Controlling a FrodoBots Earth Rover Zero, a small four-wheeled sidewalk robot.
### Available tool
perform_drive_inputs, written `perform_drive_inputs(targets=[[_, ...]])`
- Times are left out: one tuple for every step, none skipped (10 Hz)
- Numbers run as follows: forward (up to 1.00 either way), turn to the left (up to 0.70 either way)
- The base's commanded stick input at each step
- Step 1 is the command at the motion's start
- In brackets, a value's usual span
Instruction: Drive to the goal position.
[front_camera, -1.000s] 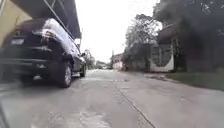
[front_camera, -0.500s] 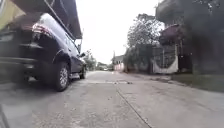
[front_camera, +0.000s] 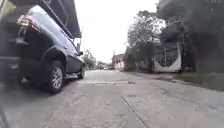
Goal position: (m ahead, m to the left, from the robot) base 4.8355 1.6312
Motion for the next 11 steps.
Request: perform_drive_inputs(targets=[[0.7,0.0],[0.7,0.0],[0.7,0.0],[0.7,0.0],[0.7,0.0],[0.7,0.0],[0.7,0.0],[0.7,0.0],[0.7,0.0],[0.7,0.0],[0.7,0.0]])
